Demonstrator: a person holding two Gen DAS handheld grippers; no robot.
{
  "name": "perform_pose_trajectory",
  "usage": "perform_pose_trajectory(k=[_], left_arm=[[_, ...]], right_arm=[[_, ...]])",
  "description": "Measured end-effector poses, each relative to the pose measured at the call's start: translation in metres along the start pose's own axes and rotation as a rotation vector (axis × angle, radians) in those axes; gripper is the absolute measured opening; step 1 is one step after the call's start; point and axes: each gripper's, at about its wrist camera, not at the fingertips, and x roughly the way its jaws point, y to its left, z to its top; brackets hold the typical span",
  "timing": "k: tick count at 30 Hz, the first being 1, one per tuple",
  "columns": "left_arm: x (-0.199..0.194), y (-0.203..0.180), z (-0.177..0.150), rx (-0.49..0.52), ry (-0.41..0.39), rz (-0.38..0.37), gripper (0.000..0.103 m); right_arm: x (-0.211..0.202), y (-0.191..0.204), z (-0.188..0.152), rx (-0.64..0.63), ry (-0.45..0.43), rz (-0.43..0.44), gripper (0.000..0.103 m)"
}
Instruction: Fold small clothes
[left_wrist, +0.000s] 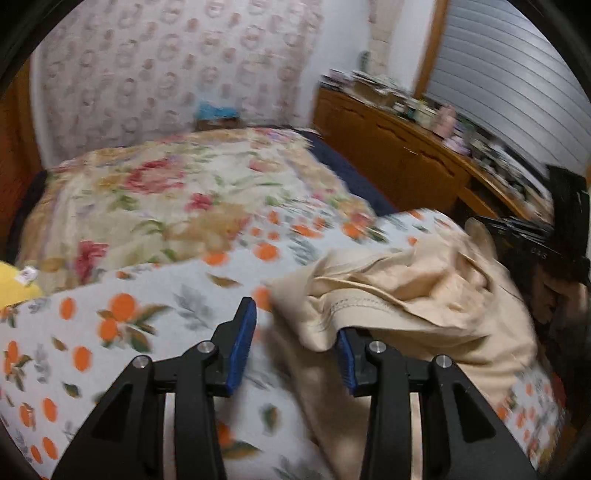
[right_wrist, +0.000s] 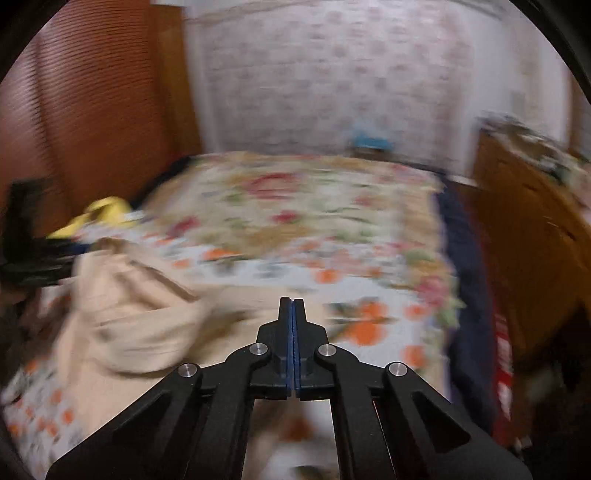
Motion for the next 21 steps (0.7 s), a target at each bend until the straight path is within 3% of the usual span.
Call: perform_pose_trajectory(k=[2, 8, 13, 21], left_arm=[[0.003, 0.010, 0.003, -0.035, -0.008, 0.049, 0.039], [0.000, 0.022, 0.002, -0.073, -0.024, 0.057, 0.039], [-0.004, 0.023, 0.001, -0.070, -0.029, 0.053, 0.039], [-0.007, 0.013, -0.006, -0.041, 0.006, 0.028, 0.039]], right_arm=[[0.002, -0.014, 0.001, 0.050, 0.004, -0.034, 0.000], [-0.004, -0.003, -0.003, -0.006, 0.021, 0.043, 0.002], [0.005, 0.019, -0.005, -0.090, 0.050, 0.110, 0.025], [0.025, 0.030, 0.005, -0.113, 0.090, 0.213, 0.028]])
